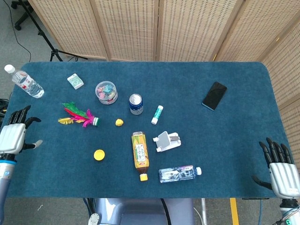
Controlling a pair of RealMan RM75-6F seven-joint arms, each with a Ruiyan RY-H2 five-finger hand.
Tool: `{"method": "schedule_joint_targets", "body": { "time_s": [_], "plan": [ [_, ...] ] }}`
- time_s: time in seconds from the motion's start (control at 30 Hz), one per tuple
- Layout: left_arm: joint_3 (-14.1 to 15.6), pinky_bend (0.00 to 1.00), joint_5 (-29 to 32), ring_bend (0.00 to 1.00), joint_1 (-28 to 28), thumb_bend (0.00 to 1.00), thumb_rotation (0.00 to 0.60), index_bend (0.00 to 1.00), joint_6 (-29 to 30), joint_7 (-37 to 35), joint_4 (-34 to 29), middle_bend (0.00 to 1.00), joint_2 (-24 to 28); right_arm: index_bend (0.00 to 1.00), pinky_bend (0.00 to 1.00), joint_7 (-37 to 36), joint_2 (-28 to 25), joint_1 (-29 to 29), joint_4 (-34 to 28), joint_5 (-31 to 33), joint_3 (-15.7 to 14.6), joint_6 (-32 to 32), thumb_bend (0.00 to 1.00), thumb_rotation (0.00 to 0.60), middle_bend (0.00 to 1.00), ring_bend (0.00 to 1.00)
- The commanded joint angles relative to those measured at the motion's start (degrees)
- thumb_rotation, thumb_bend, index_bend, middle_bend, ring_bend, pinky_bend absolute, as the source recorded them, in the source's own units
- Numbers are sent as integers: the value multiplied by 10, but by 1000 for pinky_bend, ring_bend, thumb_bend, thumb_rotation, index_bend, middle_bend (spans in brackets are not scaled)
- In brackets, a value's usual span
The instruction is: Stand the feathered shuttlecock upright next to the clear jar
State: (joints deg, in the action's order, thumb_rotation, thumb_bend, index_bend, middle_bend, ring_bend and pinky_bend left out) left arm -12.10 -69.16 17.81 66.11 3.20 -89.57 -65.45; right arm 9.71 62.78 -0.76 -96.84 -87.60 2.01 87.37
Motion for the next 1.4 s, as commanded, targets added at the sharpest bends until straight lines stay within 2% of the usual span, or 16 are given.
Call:
{"method": "schedule_joint_targets", "body": {
  "time_s": [0.03, 0.27, 0.37, 0.53, 0.73, 0.93, 1.13, 1.4],
  "plan": [
    [-41, 0, 92, 0, 63, 166, 600, 375, -66, 59, 27, 0, -5, 0, 0, 0, 0, -1, 1, 1, 0, -2, 0, 600, 0, 0],
    [-58, 0, 189, 0, 123, 267, 600, 402, -119, 116, 83, 0, -40, 0, 0, 3, 3, -3, 2, 2, -1, -7, 0, 600, 0, 0],
    [-58, 0, 214, 0, 143, 270, 600, 406, -133, 135, 109, 0, -57, 0, 0, 2, 3, -3, 2, 2, -1, -7, 0, 600, 0, 0],
    [-58, 0, 294, 0, 195, 270, 600, 419, -184, 185, 174, 0, -94, 0, 0, -1, 2, -3, 3, 4, 0, -8, 0, 600, 0, 0],
    [-54, 0, 355, 0, 237, 271, 600, 416, -205, 226, 216, 0, -126, 0, 0, -4, 2, -5, 5, 7, 1, -12, 0, 600, 0, 0],
    [-49, 0, 378, 0, 258, 284, 600, 415, -209, 240, 235, 0, -148, 0, 0, -7, 2, -6, 6, 8, 0, -15, 0, 600, 0, 0],
    [-36, 0, 377, 0, 275, 305, 600, 415, -201, 258, 260, 0, -173, 0, 0, -9, 2, -8, 7, 11, 1, -19, 0, 600, 0, 0],
    [-40, 0, 388, 0, 289, 310, 600, 416, -203, 261, 288, 0, -188, 0, 0, -9, 4, -11, 10, 18, 2, -28, 0, 600, 0, 0]
  ]
}}
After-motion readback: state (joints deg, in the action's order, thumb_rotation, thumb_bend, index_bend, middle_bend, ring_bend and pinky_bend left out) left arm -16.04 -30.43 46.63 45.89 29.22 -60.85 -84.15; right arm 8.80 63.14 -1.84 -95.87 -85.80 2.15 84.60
